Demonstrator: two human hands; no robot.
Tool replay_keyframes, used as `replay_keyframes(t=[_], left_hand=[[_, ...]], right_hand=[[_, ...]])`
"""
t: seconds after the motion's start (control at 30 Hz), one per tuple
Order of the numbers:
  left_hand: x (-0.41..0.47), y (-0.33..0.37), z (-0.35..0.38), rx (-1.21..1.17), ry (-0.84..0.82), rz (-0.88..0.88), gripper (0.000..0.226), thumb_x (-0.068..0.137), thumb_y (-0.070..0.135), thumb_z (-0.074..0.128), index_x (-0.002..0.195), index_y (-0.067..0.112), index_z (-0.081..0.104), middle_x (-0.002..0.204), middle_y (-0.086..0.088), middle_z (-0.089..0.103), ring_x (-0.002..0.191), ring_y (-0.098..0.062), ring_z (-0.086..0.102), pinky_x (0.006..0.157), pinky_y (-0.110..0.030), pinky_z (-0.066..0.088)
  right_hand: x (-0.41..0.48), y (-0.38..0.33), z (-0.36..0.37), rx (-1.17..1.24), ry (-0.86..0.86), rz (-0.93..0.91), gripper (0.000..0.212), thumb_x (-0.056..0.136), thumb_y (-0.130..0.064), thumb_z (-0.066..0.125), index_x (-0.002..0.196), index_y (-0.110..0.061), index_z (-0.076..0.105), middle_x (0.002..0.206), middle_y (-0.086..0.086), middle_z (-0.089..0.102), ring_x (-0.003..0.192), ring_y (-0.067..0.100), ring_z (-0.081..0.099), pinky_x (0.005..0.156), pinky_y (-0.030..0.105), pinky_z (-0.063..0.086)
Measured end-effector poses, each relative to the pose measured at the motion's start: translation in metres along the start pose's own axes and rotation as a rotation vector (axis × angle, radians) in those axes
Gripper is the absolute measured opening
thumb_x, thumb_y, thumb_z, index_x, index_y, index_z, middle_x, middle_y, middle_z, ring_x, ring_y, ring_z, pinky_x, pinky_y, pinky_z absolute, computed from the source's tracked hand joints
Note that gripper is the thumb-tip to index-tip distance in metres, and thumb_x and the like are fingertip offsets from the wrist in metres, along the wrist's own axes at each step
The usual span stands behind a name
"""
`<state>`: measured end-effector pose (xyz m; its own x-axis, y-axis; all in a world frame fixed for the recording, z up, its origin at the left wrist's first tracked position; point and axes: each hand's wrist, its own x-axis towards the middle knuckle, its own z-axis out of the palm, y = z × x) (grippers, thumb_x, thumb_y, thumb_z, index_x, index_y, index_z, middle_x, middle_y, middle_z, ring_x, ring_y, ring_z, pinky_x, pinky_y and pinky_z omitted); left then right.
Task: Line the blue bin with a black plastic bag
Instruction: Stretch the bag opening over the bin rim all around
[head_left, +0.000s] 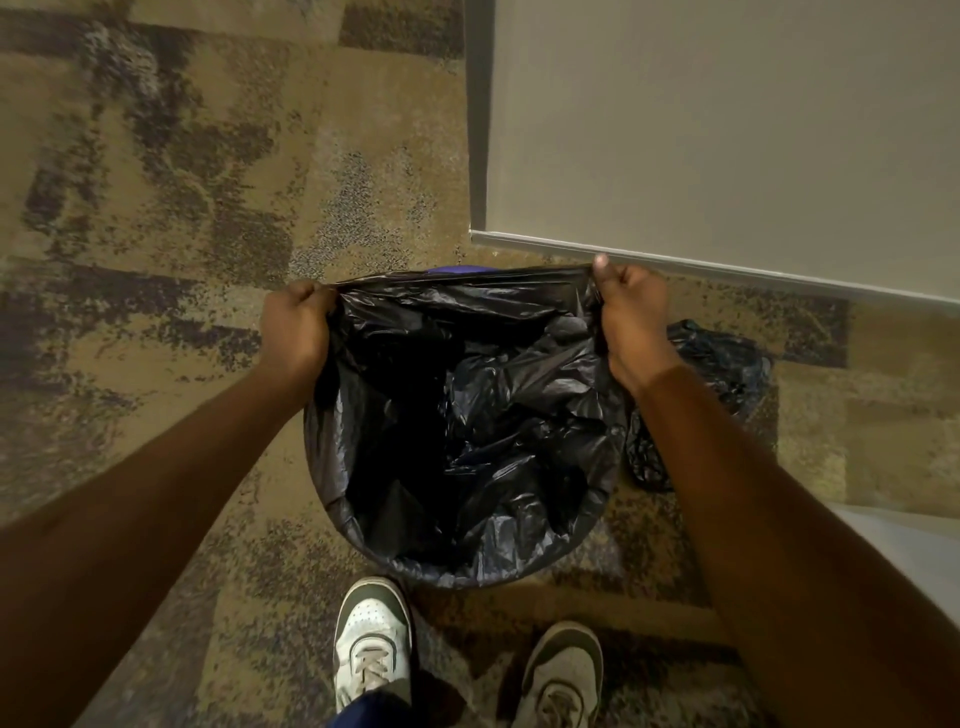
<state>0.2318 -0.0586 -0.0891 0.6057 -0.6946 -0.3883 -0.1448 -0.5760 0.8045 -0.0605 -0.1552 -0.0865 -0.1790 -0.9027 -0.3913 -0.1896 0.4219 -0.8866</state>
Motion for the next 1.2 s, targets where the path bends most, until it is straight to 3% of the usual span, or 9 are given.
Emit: replay_keyframes(t=[0.2, 0.37, 0.5, 0.67, 0.77, 0.87, 0.97, 1.03, 1.2], left_hand=[[0.002, -0.006, 0.001, 0.300, 0.049, 0.040, 0.037, 0.089, 0.034, 0.042, 0.057, 0.015, 0.040, 0.058, -0.004, 0.043, 0.054, -0.021, 0.040, 0.051, -0.036, 0.027], [0.011, -0.015, -0.002, 0.380, 0.034, 0.047, 0.058, 0.090, 0.055, 0.043, 0.059, 0.007, 0.049, 0.058, -0.010, 0.048, 0.053, -0.025, 0.045, 0.054, -0.036, 0.032], [0.010, -0.022, -0.004, 0.385, 0.057, -0.001, 0.053, 0.089, 0.051, 0.047, 0.054, 0.012, 0.044, 0.055, -0.008, 0.047, 0.052, -0.026, 0.046, 0.051, -0.036, 0.031], [0.009, -0.021, -0.002, 0.360, -0.012, -0.219, 0.038, 0.084, 0.043, 0.054, 0.064, 0.011, 0.050, 0.067, -0.011, 0.052, 0.066, -0.029, 0.054, 0.059, -0.035, 0.039], [-0.006, -0.012, -0.009, 0.160, -0.101, -0.311, 0.055, 0.079, 0.066, 0.057, 0.083, 0.011, 0.061, 0.078, -0.004, 0.061, 0.073, -0.024, 0.059, 0.060, -0.031, 0.042], [-0.032, -0.014, -0.026, 0.043, -0.204, -0.358, 0.081, 0.067, 0.088, 0.036, 0.099, 0.018, 0.063, 0.096, -0.005, 0.066, 0.086, -0.025, 0.062, 0.065, -0.034, 0.044], [-0.061, -0.036, -0.038, 0.025, -0.237, -0.363, 0.078, 0.075, 0.080, 0.028, 0.104, 0.016, 0.061, 0.100, -0.011, 0.067, 0.090, -0.030, 0.063, 0.065, -0.036, 0.047], [-0.077, -0.052, -0.041, -0.022, -0.229, -0.354, 0.067, 0.088, 0.069, 0.030, 0.108, 0.016, 0.063, 0.100, -0.011, 0.070, 0.090, -0.030, 0.066, 0.066, -0.037, 0.050], [-0.096, -0.069, -0.032, -0.185, -0.096, -0.355, 0.046, 0.103, 0.034, 0.034, 0.087, 0.009, 0.069, 0.073, -0.007, 0.075, 0.073, -0.028, 0.072, 0.057, -0.029, 0.054]], right_hand=[[0.012, 0.001, 0.005, -0.299, -0.135, -0.121, 0.039, 0.094, -0.030, 0.056, 0.057, -0.019, 0.049, 0.053, -0.004, 0.045, 0.050, 0.011, 0.042, 0.058, 0.028, 0.039], [0.016, -0.008, 0.016, -0.326, -0.036, -0.280, 0.028, 0.092, -0.032, 0.057, 0.071, -0.013, 0.057, 0.063, -0.007, 0.051, 0.059, 0.004, 0.047, 0.053, 0.014, 0.037], [0.021, -0.002, 0.019, -0.374, -0.189, -0.082, 0.039, 0.092, -0.032, 0.059, 0.059, -0.012, 0.052, 0.057, 0.003, 0.049, 0.053, 0.015, 0.046, 0.056, 0.026, 0.037], [0.022, 0.004, 0.018, -0.449, -0.265, 0.136, 0.042, 0.087, -0.026, 0.067, 0.056, -0.012, 0.042, 0.038, -0.002, 0.049, 0.034, 0.009, 0.046, 0.039, 0.018, 0.034], [0.013, 0.004, 0.009, -0.377, -0.221, 0.190, 0.039, 0.090, -0.041, 0.058, 0.086, -0.003, 0.062, 0.069, 0.008, 0.060, 0.064, 0.020, 0.058, 0.065, 0.033, 0.046], [-0.008, 0.009, -0.019, -0.286, -0.129, 0.291, 0.049, 0.092, -0.059, 0.038, 0.079, -0.015, 0.054, 0.073, 0.003, 0.053, 0.066, 0.019, 0.050, 0.062, 0.031, 0.043], [-0.043, 0.032, -0.042, -0.212, 0.025, 0.369, 0.054, 0.092, -0.055, 0.043, 0.096, -0.004, 0.061, 0.089, 0.019, 0.063, 0.081, 0.032, 0.062, 0.080, 0.044, 0.052], [-0.074, 0.048, -0.047, -0.154, 0.056, 0.341, 0.049, 0.094, -0.048, 0.045, 0.091, -0.003, 0.064, 0.095, 0.027, 0.063, 0.088, 0.040, 0.063, 0.083, 0.052, 0.053], [-0.108, 0.067, -0.042, -0.043, 0.141, 0.336, 0.050, 0.097, -0.048, 0.037, 0.060, -0.014, 0.043, 0.061, 0.011, 0.042, 0.057, 0.025, 0.040, 0.056, 0.037, 0.036]])
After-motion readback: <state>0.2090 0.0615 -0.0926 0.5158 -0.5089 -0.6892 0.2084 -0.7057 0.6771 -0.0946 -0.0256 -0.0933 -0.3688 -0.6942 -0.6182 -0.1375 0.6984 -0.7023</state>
